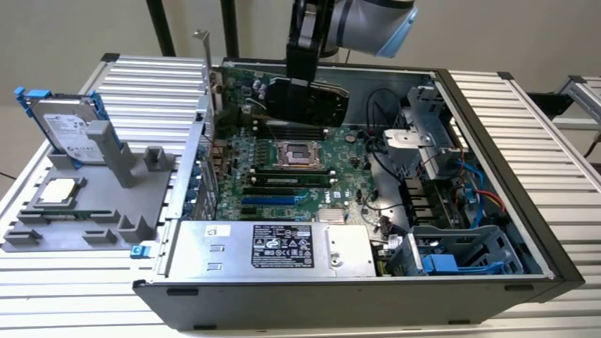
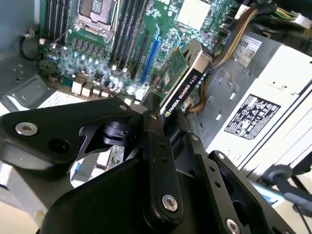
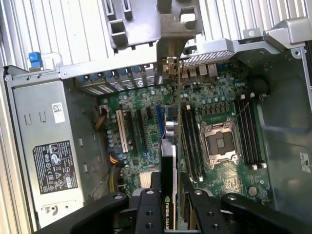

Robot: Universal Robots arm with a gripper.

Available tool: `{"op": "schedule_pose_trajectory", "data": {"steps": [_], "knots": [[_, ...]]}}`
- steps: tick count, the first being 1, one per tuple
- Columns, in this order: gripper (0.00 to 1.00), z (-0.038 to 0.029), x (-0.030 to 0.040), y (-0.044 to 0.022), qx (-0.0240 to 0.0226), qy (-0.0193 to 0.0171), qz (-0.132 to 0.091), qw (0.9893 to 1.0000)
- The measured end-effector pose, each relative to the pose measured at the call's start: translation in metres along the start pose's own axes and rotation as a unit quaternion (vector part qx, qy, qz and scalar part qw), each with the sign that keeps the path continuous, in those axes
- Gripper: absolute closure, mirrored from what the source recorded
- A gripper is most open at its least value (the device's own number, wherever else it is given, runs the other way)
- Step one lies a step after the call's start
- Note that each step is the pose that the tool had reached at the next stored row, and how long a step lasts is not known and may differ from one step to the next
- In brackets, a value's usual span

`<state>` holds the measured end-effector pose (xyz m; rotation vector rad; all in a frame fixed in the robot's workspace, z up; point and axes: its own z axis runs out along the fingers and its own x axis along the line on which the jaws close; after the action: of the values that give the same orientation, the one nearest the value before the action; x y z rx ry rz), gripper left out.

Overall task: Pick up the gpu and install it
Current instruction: 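Insert the gpu into the slot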

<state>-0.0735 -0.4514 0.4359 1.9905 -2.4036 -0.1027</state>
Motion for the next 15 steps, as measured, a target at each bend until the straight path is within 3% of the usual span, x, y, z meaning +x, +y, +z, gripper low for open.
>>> {"op": "schedule_pose_trajectory", "data": {"steps": [15], "knots": [[1.00, 0.0000, -0.0001, -0.0002, -0.0008, 0.0020, -0.031, 0.9995]]}}
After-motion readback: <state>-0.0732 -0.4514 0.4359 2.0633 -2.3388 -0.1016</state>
